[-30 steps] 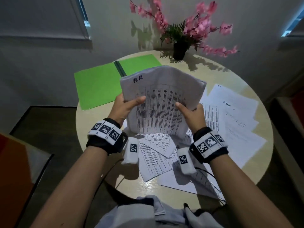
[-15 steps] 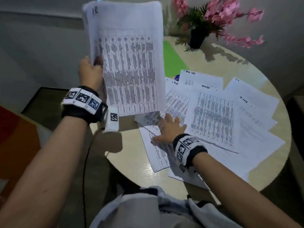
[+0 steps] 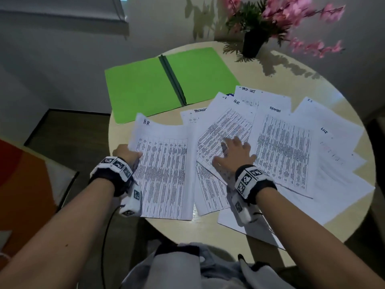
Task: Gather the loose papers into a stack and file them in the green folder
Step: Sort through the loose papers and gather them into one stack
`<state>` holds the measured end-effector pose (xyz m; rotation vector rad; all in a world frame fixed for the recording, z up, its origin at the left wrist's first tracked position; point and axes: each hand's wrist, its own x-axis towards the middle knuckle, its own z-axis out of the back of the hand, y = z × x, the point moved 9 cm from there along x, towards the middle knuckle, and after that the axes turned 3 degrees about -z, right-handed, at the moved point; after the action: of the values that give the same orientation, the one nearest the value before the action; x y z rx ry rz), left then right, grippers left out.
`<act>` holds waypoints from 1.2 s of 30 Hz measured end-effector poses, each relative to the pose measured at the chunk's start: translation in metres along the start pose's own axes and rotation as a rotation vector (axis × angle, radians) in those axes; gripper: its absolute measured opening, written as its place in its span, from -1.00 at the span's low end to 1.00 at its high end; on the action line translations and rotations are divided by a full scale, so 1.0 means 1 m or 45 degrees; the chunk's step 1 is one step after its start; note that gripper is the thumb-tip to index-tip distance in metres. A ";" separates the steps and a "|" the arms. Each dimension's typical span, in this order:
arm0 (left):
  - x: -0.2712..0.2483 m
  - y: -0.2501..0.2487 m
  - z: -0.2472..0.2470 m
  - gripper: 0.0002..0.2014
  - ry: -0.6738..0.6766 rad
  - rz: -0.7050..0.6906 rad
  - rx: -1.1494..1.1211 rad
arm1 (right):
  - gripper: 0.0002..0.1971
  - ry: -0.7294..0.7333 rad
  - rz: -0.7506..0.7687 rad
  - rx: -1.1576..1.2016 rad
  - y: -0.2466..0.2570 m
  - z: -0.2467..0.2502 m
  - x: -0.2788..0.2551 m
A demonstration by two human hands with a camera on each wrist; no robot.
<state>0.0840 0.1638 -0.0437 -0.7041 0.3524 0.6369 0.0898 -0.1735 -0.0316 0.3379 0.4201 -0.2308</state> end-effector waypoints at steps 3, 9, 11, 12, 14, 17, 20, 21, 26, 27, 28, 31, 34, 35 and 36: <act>-0.002 -0.018 0.013 -0.28 -0.251 0.008 -0.020 | -0.18 -0.101 -0.244 -0.047 -0.032 0.013 0.005; -0.022 -0.135 -0.050 -0.28 -0.057 -0.647 0.275 | -0.57 -0.217 -0.419 -0.022 -0.067 0.031 0.011; -0.027 -0.148 -0.086 -0.20 0.137 -0.742 0.384 | -0.66 -0.238 -0.286 0.069 -0.048 0.039 0.014; -0.030 -0.149 -0.101 -0.16 0.193 -0.770 0.482 | -0.70 -0.241 -0.199 0.228 -0.033 0.041 0.011; -0.035 -0.146 -0.122 -0.13 0.259 -0.765 0.683 | -0.71 -0.131 -0.004 0.533 0.004 0.034 -0.002; -0.029 -0.168 -0.146 -0.22 0.264 -0.728 0.709 | -0.57 0.156 0.153 0.700 0.023 0.017 -0.007; -0.015 -0.173 -0.134 -0.37 0.192 -0.696 0.639 | -0.40 0.035 0.132 0.675 0.010 0.016 -0.005; -0.010 -0.174 -0.134 -0.43 0.192 -0.700 0.633 | -0.50 -0.146 -0.010 0.649 -0.013 0.024 0.001; -0.003 -0.172 -0.136 -0.51 0.267 -0.595 0.428 | -0.35 -0.374 -0.810 0.933 -0.113 0.025 -0.005; -0.001 -0.173 -0.138 -0.52 0.286 -0.598 0.392 | -0.35 -0.365 -0.787 1.131 -0.111 0.023 -0.002; -0.001 -0.174 -0.140 -0.55 0.305 -0.602 0.366 | -0.38 -0.322 -0.749 1.275 -0.104 0.020 0.003; -0.004 -0.175 -0.144 -0.63 0.357 -0.619 0.378 | -0.71 -0.188 -0.545 1.159 -0.070 0.029 0.016; -0.010 -0.173 -0.145 -0.72 0.361 -0.679 0.423 | -0.77 -0.340 -0.293 0.880 -0.049 0.059 0.018; -0.011 -0.171 -0.145 -0.80 0.354 -0.691 0.465 | -0.73 -0.415 -0.246 0.855 -0.049 0.072 0.013; -0.014 -0.170 -0.145 -0.86 0.348 -0.704 0.508 | -0.70 -0.506 -0.222 0.818 -0.052 0.086 0.008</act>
<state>0.1707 -0.0426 -0.0579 -0.4704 0.4950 -0.0601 0.1128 -0.2537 0.0249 0.8682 -0.0320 -0.5950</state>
